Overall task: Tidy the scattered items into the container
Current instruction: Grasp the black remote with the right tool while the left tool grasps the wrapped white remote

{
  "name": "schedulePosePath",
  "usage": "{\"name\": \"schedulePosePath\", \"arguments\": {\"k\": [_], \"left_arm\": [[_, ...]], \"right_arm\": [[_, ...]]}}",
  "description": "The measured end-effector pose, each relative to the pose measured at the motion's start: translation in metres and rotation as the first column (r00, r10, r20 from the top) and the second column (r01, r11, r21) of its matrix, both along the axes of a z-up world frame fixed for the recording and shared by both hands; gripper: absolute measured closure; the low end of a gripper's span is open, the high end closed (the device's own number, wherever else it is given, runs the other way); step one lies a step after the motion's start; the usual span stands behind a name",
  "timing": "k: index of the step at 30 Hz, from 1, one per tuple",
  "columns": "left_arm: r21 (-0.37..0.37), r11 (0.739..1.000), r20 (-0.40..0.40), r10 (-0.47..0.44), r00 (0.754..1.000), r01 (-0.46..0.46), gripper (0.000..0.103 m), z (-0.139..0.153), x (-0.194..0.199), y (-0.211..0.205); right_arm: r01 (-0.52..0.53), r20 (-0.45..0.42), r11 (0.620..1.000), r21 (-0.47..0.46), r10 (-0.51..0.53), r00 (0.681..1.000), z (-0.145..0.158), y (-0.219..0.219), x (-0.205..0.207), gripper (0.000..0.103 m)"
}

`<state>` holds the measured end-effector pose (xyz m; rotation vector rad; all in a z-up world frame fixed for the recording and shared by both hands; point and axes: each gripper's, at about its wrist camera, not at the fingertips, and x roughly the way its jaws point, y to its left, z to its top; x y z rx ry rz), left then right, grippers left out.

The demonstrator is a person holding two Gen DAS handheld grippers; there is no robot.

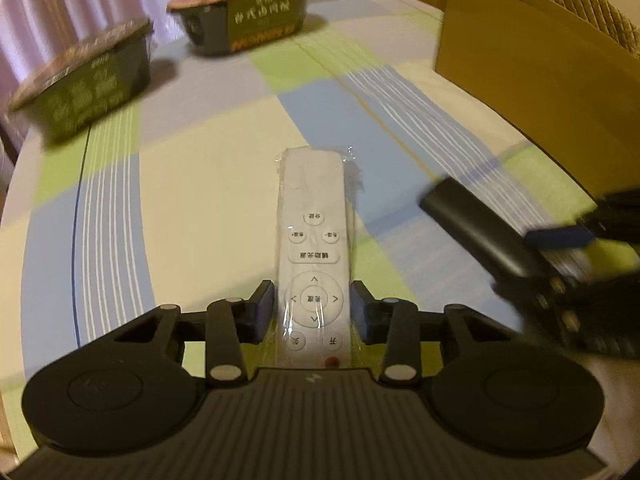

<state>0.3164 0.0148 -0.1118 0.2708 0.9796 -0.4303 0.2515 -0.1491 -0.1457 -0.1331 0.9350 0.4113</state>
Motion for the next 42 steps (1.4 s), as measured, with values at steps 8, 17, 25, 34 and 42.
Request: {"name": "schedulePosePath", "arguments": {"k": [8, 17, 25, 34, 42], "left_arm": [[0.006, 1.0, -0.083, 0.014, 0.996, -0.014, 0.068, 0.009, -0.109, -0.018], [0.029, 0.994, -0.072, 0.111, 0.991, -0.109, 0.042, 0.013, -0.144, -0.028], [0.059, 0.992, -0.013, 0.109, 0.994, -0.108, 0.038, 0.017, -0.131, -0.039], [0.066, 0.996, -0.015, 0.062, 0.998, -0.061, 0.042, 0.008, -0.118, -0.05], [0.083, 0.995, -0.026, 0.059, 0.998, -0.056, 0.069, 0.006, -0.124, -0.055]], "right_arm": [[-0.03, -0.042, 0.999, -0.02, 0.03, 0.999, 0.007, -0.025, -0.044, 0.061], [-0.033, -0.048, 0.998, -0.05, 0.031, 0.998, 0.01, -0.052, -0.085, 0.06], [-0.049, -0.031, 0.997, -0.067, 0.047, 0.998, 0.007, -0.051, -0.09, 0.06], [-0.032, -0.011, 0.997, -0.064, 0.032, 0.999, 0.0, -0.057, -0.092, 0.027], [-0.036, -0.007, 0.997, -0.064, 0.035, 0.999, 0.002, -0.058, -0.094, 0.04]]}}
